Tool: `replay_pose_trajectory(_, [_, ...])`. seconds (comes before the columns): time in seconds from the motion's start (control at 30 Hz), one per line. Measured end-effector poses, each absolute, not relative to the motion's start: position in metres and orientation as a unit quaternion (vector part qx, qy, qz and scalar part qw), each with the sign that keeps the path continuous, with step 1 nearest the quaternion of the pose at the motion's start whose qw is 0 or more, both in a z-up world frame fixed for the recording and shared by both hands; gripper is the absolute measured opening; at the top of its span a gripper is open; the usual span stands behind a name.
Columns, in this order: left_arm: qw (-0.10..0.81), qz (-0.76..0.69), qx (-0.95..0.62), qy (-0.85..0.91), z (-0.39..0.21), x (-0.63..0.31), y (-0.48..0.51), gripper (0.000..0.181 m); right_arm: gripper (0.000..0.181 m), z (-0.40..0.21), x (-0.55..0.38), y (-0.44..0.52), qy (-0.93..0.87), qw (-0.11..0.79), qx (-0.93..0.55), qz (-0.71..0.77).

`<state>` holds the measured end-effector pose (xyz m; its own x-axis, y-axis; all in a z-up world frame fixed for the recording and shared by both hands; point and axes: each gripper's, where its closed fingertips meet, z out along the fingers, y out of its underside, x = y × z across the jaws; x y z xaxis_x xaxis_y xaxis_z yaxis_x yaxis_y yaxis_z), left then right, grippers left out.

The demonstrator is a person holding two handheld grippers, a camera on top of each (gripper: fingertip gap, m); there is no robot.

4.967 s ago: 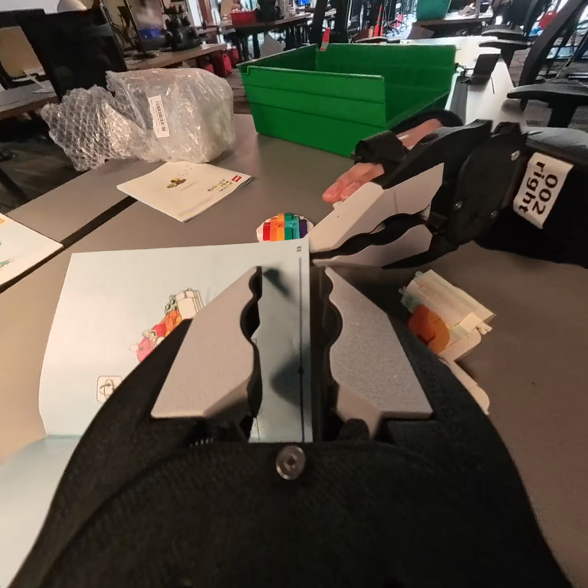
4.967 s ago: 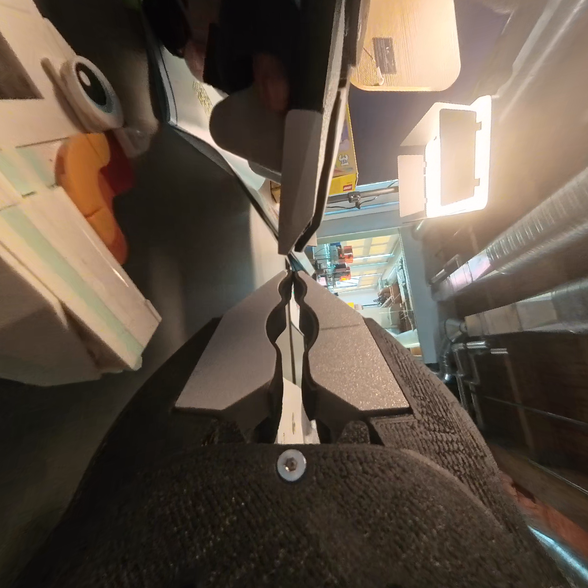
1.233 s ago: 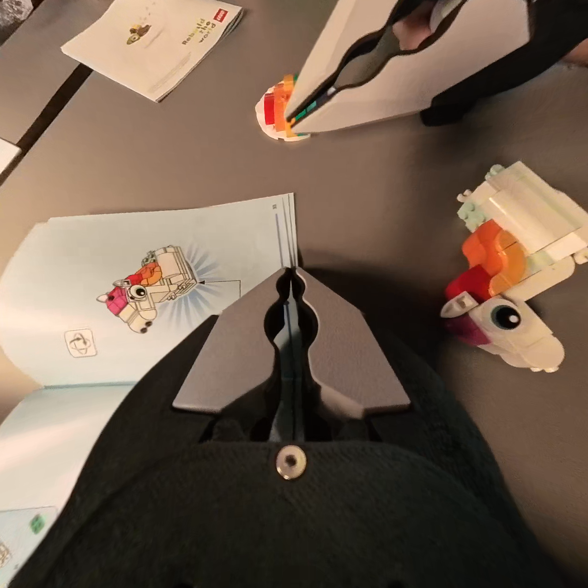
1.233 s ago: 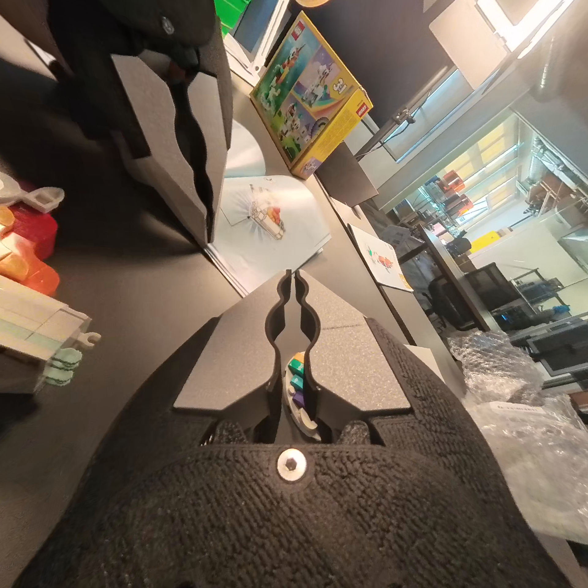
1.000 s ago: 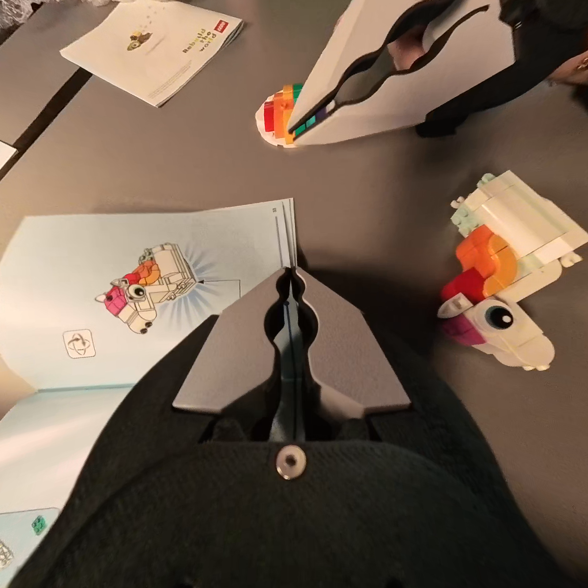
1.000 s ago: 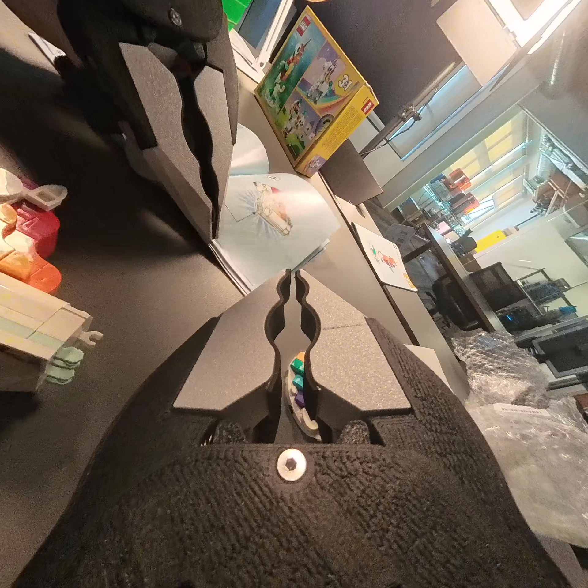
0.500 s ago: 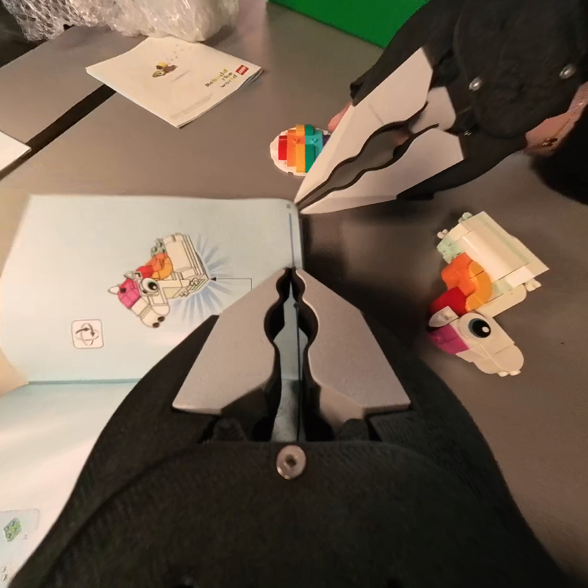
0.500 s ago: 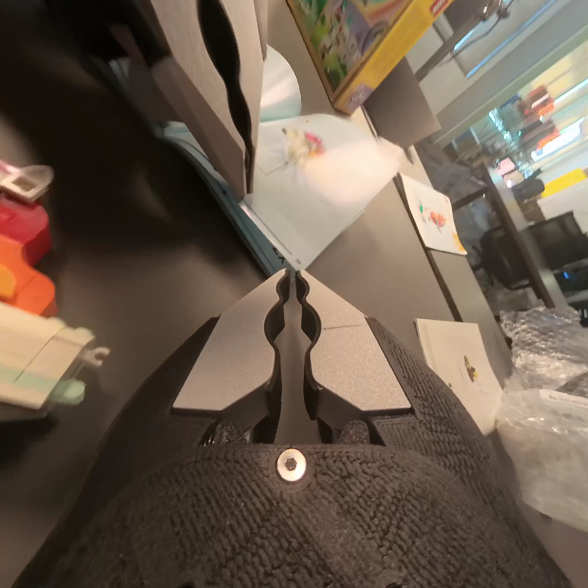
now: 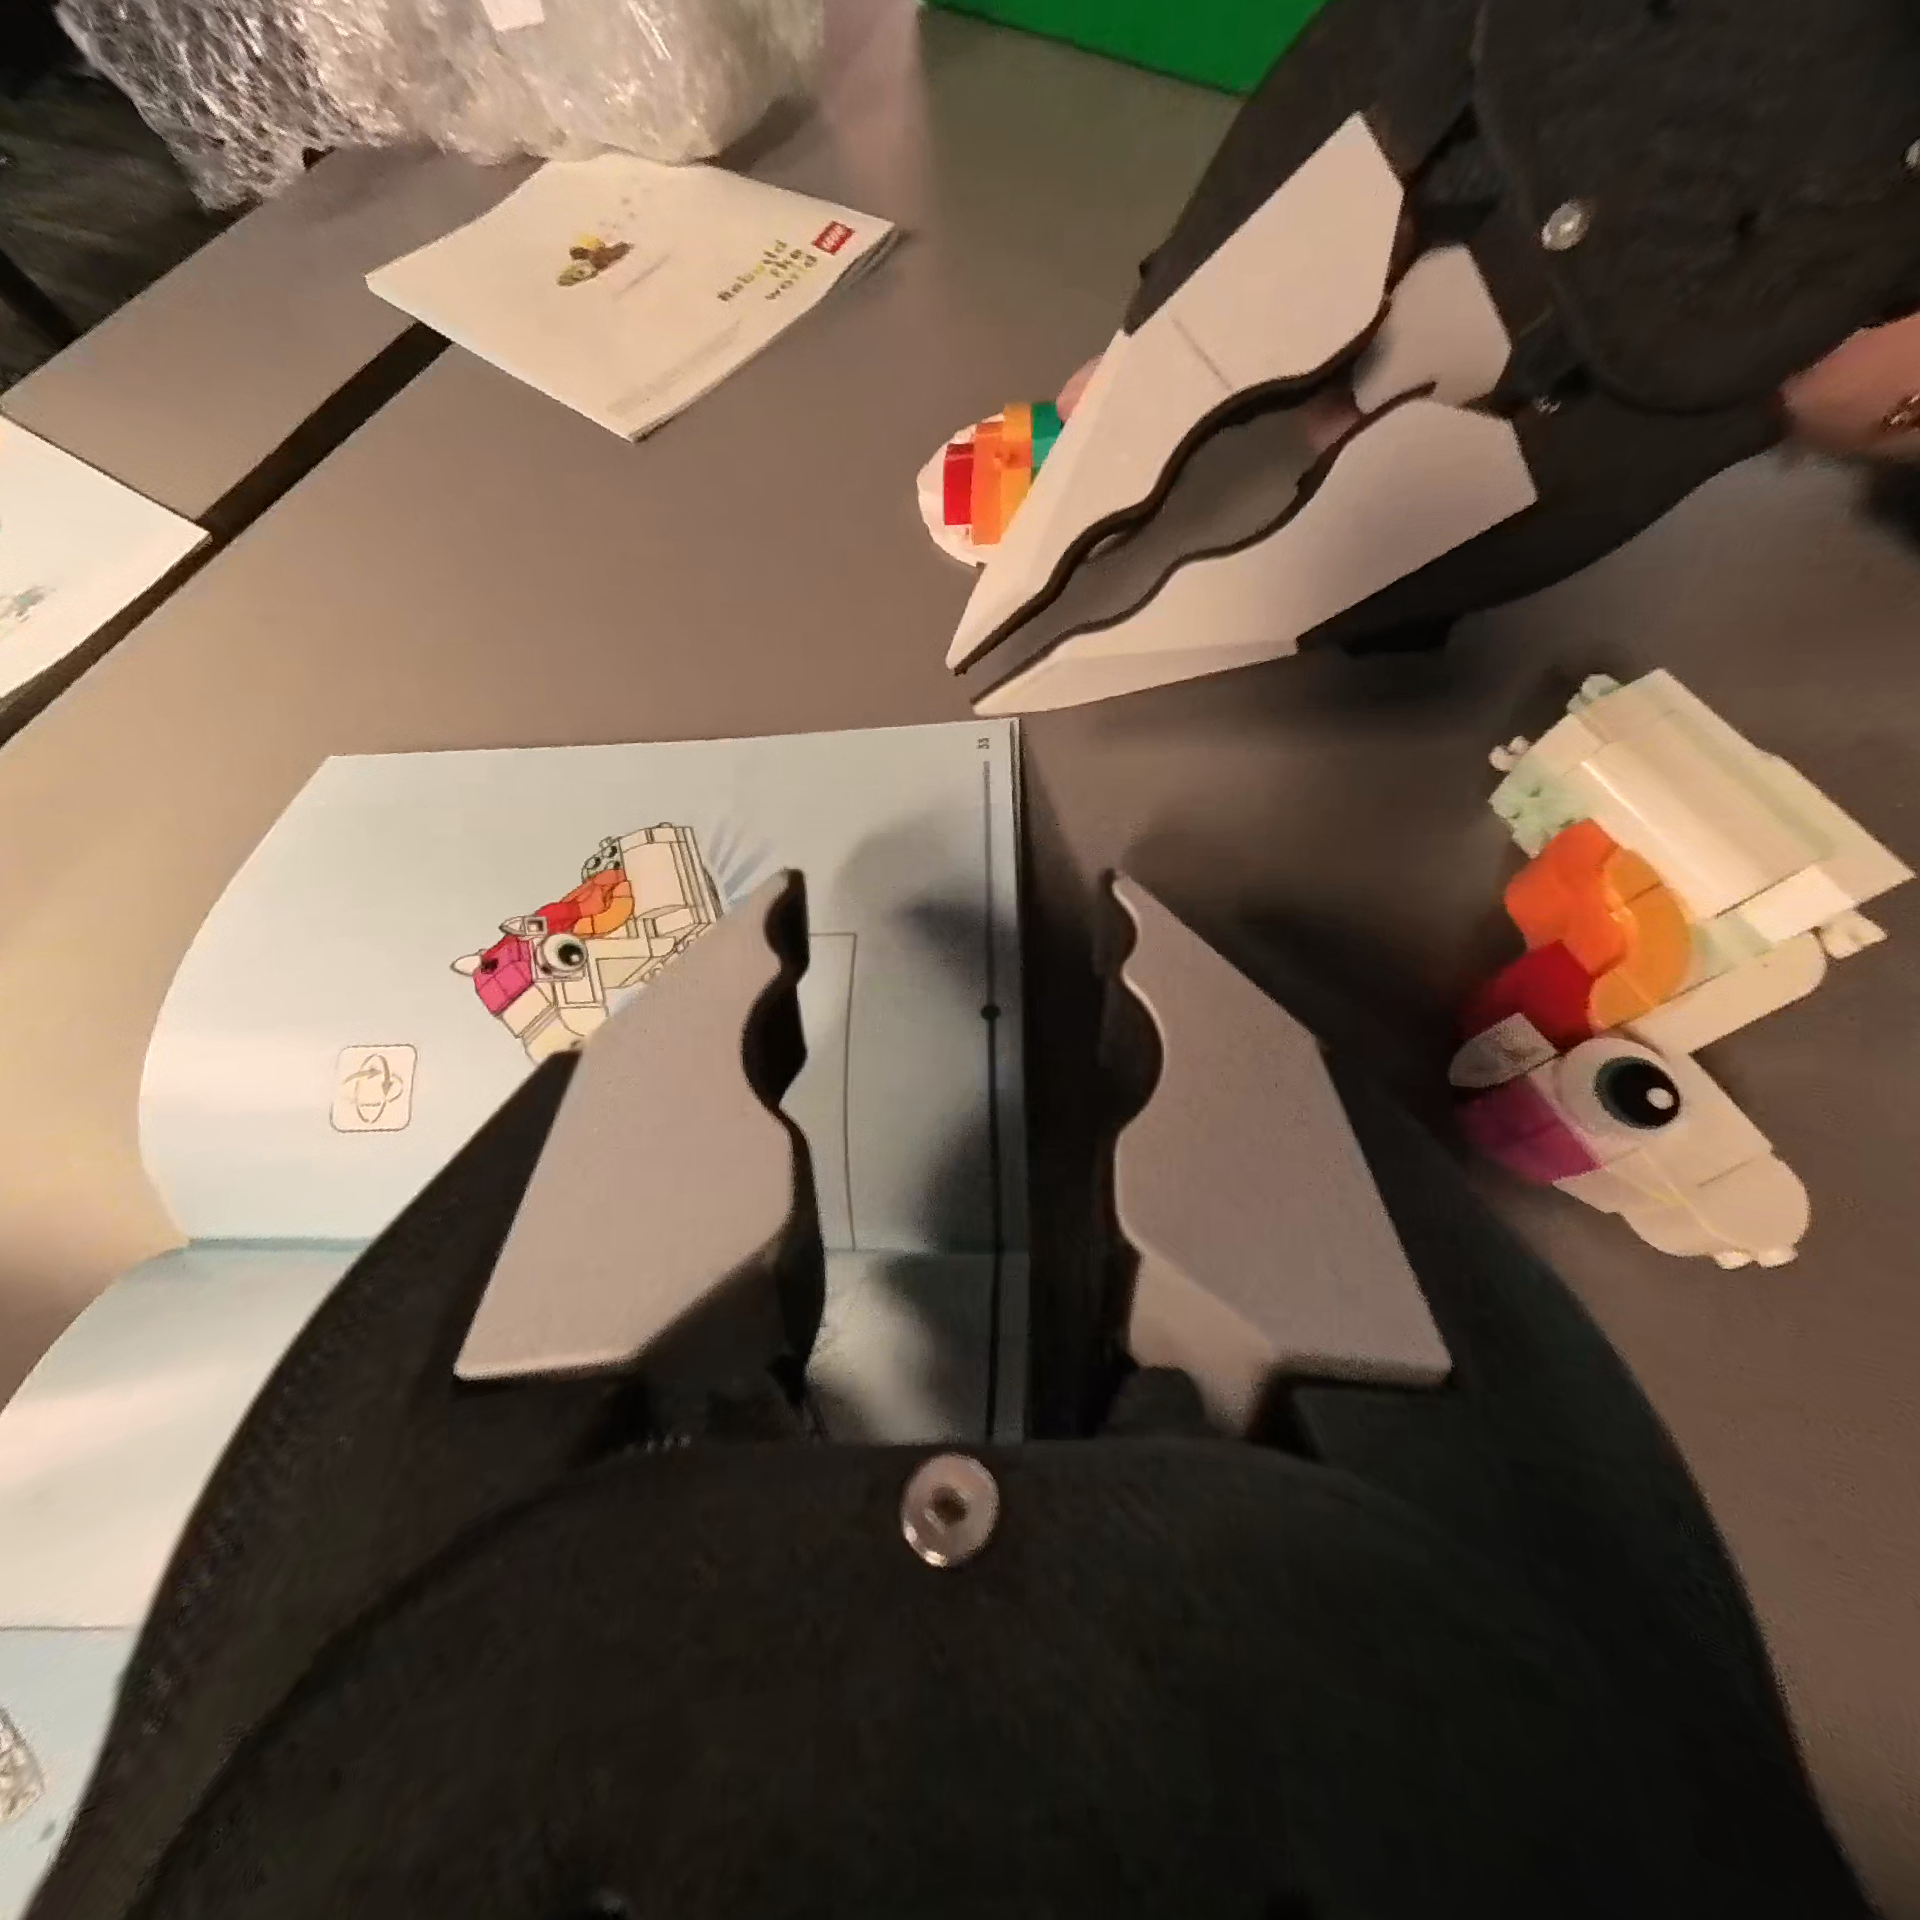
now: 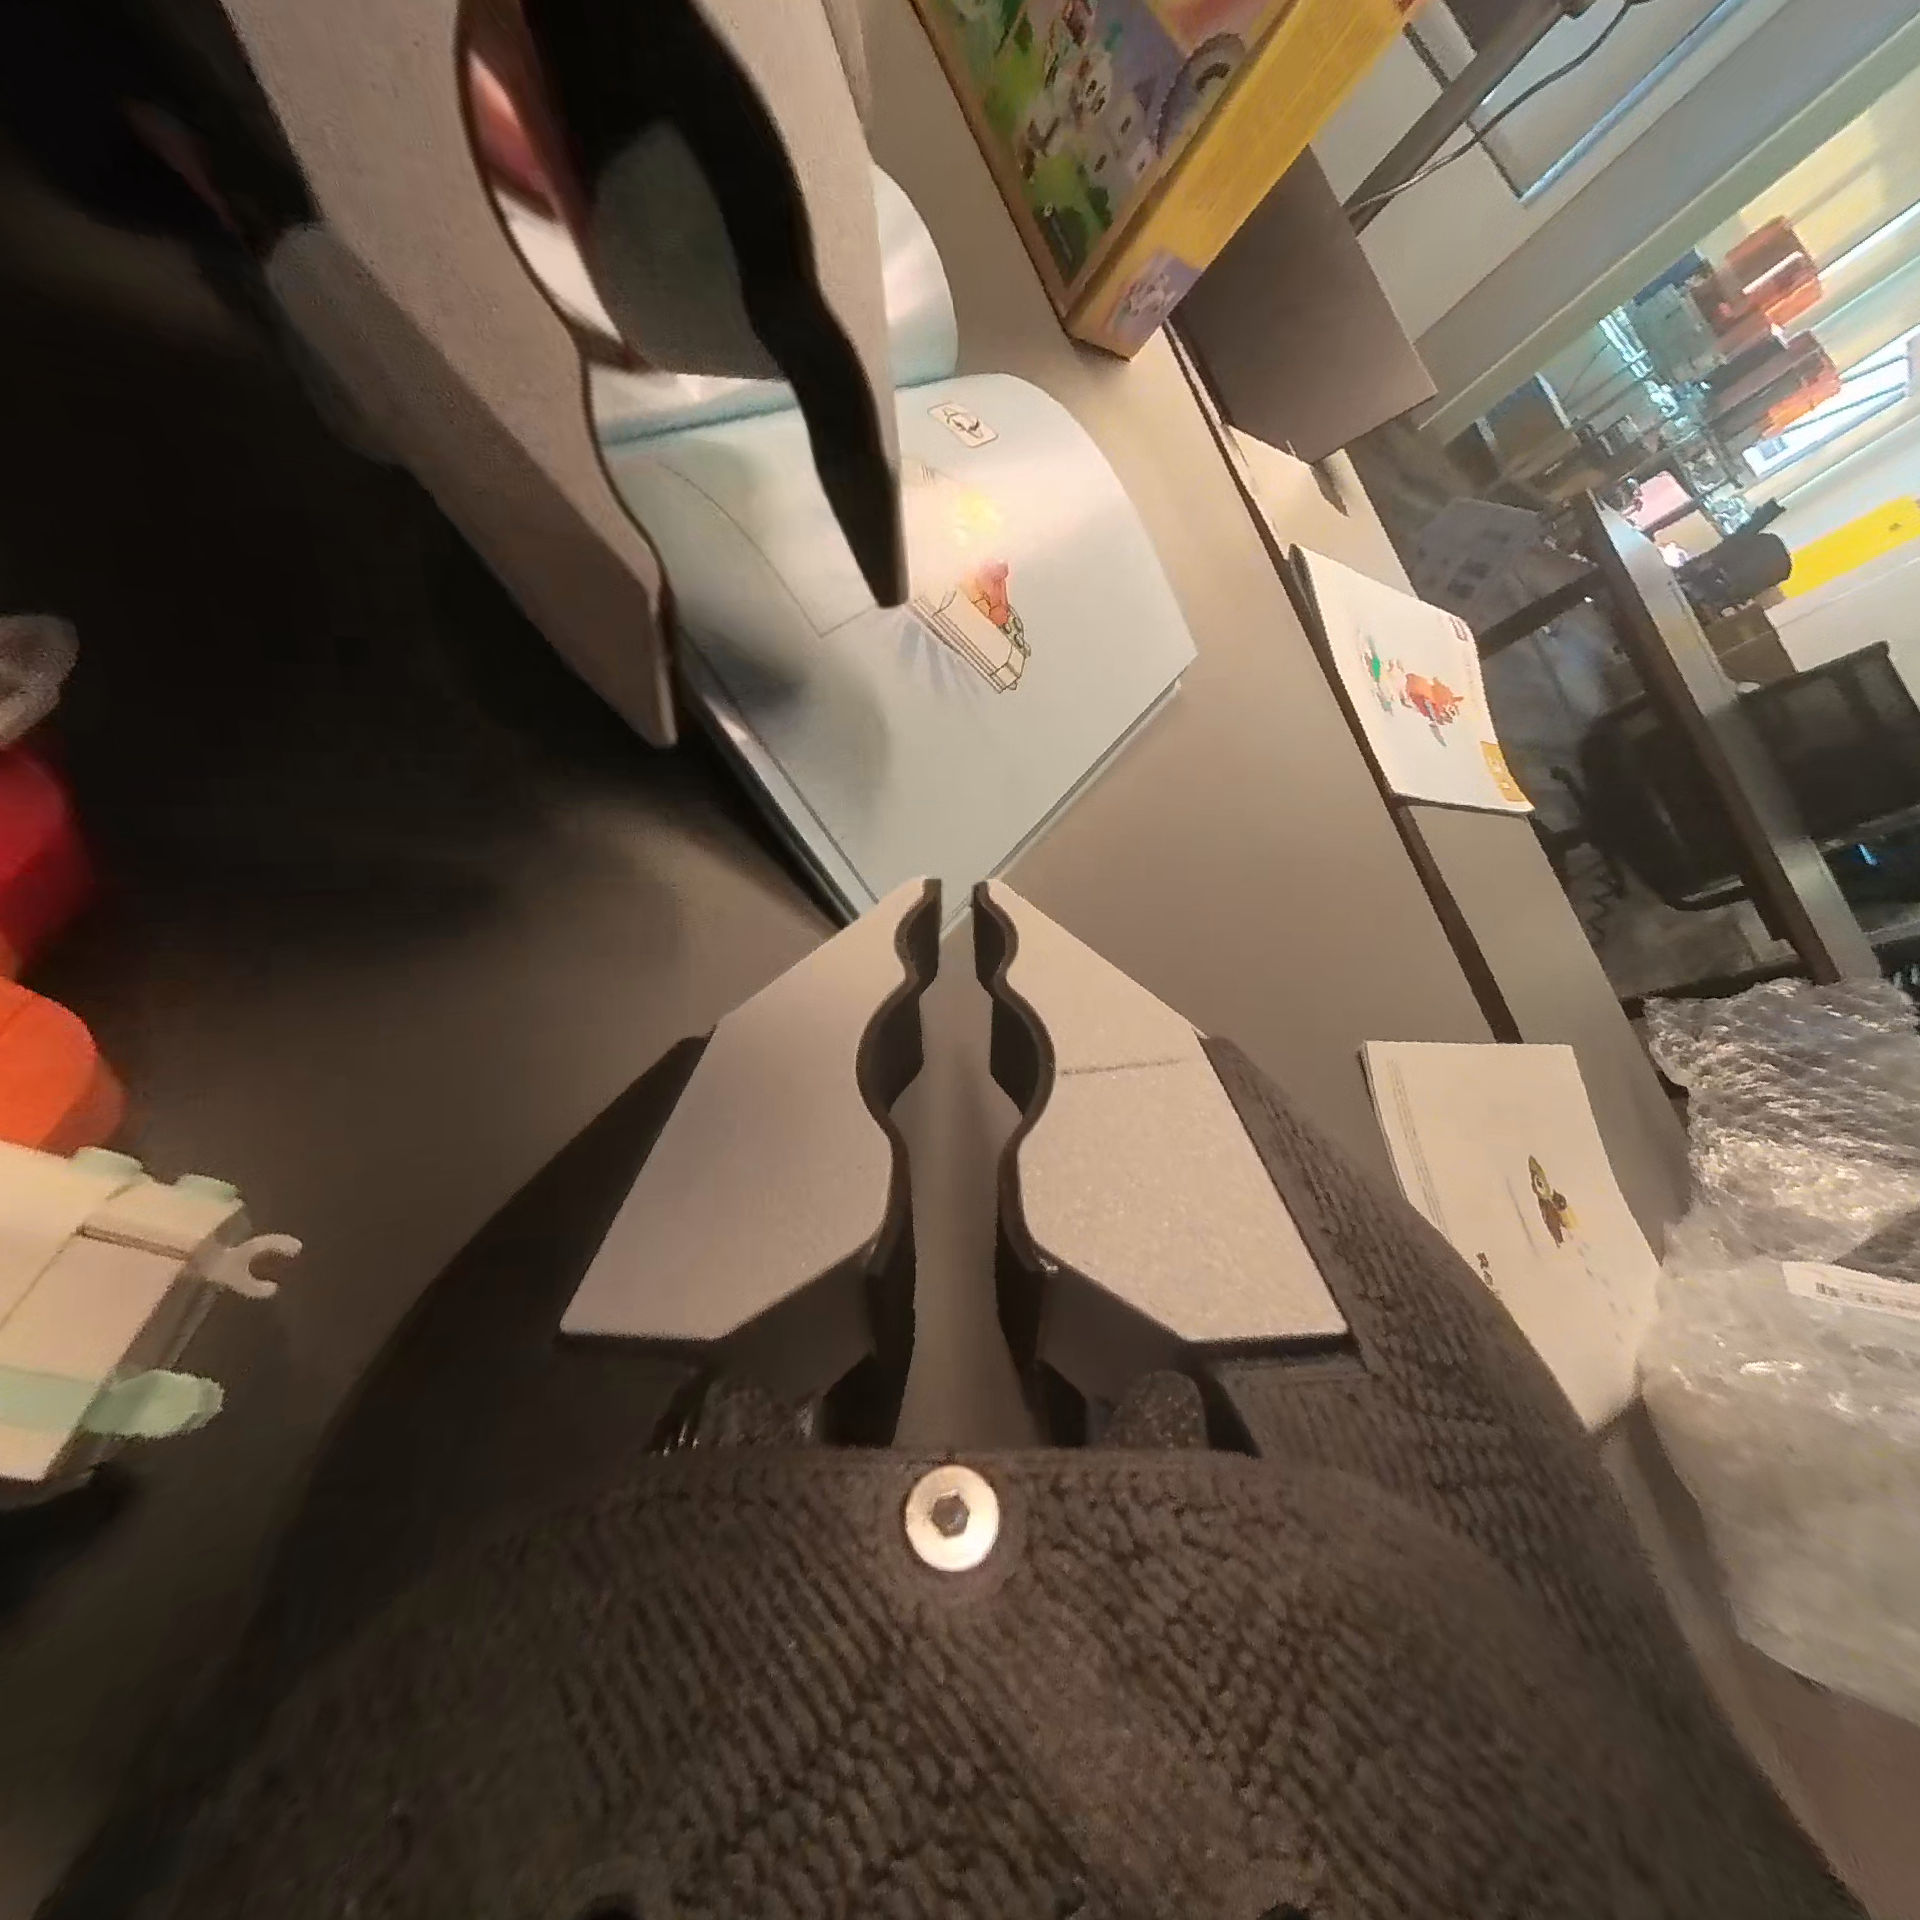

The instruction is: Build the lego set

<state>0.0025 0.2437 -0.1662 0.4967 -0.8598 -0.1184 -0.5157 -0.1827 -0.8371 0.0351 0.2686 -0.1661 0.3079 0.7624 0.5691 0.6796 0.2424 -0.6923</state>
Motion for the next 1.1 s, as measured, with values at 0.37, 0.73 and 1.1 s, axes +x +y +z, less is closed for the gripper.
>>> replay_pose_trajectory(0.37, [0.43, -0.175, -0.753, 0.466, -0.173, 0.002, 0.245, 0.024, 0.005, -0.167, 0.036, 0.267, -0.594, 0.528, -0.606, 0.031])
replay_pose_trajectory(0.73, [0.422, -0.148, -0.757, 0.476, -0.18, 0.002, 0.247, 0.026, 0.006, -0.164, 0.045, 0.27, -0.581, 0.533, -0.614, 0.034])
replay_pose_trajectory(1.1, [0.419, -0.16, -0.752, 0.484, -0.179, 0.004, 0.243, 0.021, 0.006, -0.167, 0.044, 0.269, -0.588, 0.53, -0.611, 0.027])
